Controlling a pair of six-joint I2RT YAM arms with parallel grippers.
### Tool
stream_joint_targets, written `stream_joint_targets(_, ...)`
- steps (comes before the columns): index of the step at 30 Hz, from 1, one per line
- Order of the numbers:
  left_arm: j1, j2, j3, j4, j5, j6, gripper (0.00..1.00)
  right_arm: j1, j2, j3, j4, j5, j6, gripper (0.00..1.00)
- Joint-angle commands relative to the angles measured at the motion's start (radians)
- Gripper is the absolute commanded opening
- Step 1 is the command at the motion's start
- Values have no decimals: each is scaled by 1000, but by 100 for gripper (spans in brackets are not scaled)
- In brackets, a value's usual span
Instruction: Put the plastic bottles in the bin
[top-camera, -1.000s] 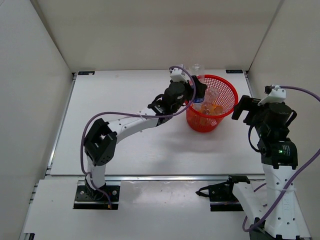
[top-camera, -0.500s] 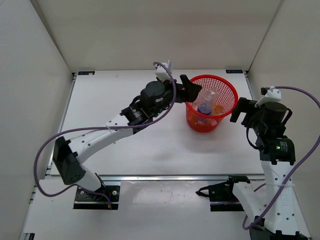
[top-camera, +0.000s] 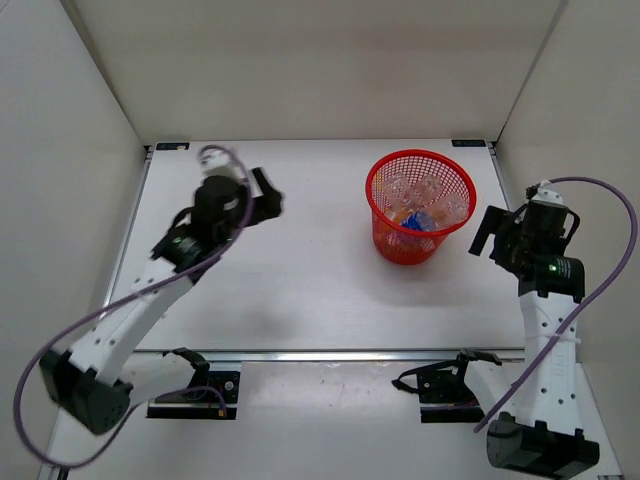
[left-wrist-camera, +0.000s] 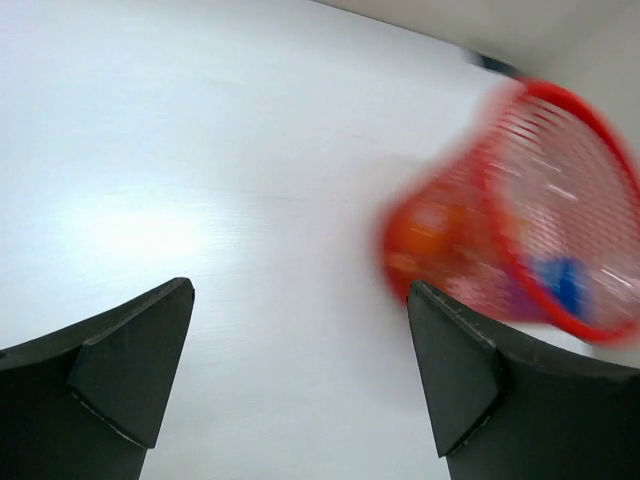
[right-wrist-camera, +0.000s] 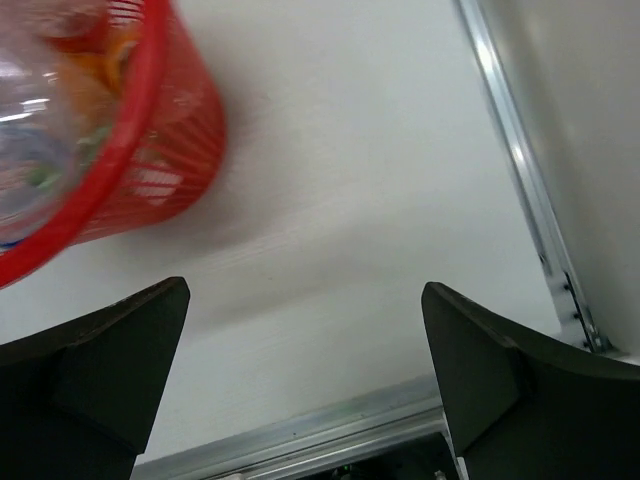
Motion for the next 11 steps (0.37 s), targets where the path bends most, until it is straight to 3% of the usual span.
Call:
stream_joint_targets(1,192,-219,-87,-370,-152,3,99,-40,40,-26,-52,65,30,99)
stream_joint_targets(3,327,-311,-147,-465,-128,30,99,-95,32,-35,-40,30,43,99)
stream_joint_targets(8,340,-452,-220,-576,-281,9,99,-103,-9,-80,-23,-106,66,99)
stream_joint_targets(11,348,-486,-215,-572,-255,16,98,-69,-6,-74,-44,-84,73,99)
